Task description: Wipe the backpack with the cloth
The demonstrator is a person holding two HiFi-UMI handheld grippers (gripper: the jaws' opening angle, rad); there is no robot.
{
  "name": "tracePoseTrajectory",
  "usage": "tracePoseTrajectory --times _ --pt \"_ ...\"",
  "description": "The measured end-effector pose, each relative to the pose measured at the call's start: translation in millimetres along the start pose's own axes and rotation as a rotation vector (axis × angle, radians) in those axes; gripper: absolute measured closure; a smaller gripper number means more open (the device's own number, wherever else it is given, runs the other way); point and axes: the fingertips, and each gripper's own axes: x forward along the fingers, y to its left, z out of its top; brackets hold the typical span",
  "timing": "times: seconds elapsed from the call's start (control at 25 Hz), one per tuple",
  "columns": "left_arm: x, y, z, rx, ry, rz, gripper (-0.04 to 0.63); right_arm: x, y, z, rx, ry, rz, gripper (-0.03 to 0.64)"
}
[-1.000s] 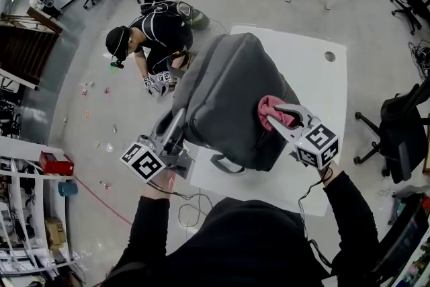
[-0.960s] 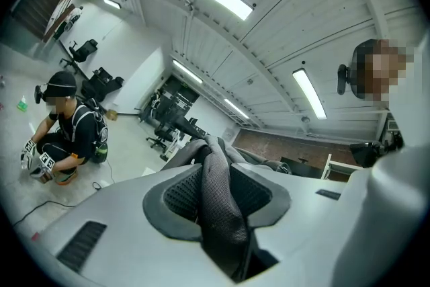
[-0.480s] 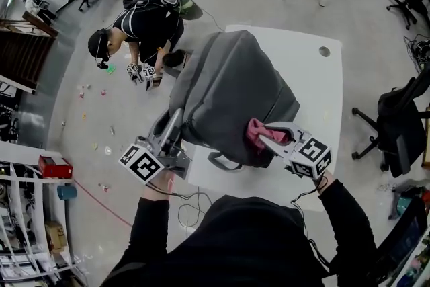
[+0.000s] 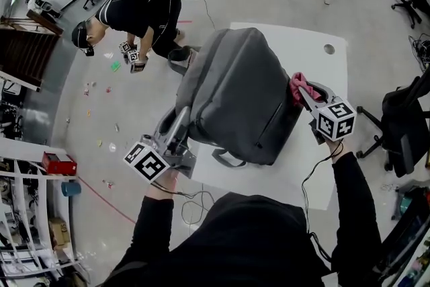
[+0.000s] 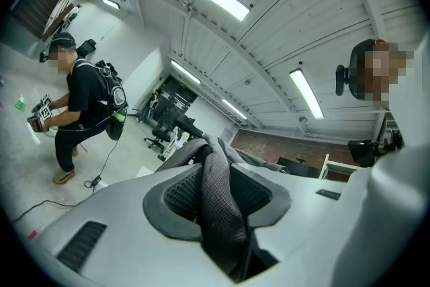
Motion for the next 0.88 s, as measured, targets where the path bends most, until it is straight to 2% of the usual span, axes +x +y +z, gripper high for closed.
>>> tracePoseTrajectory --times 0.2,0.4,0.56,0.68,0.88 --pt "1.6 3.1 -0.3 -0.006 -0.012 0.001 0.453 -8.5 77.4 -32.2 0.038 0.05 0.16 0.525" --pt "-0.7 8.3 -1.0 -0.039 -0.033 0.005 0.453 -34.2 174.9 -74.6 0.07 0.121 0.35 0.525" --pt "0.2 10.6 -1.2 -0.049 -0.04 0.004 0.453 -57.7 236.2 -101.2 0.017 0.167 0.509 0.525" --pt "0.6 12.3 -1.9 -0.049 -0.039 0.004 0.453 -56.1 222.5 -106.3 0.034 0.156 0.487 0.525" --pt "0.8 12.3 -2.1 -0.048 -0.034 0.0 0.453 -37.2 127.8 -98.3 0.096 0.119 0.261 0.525"
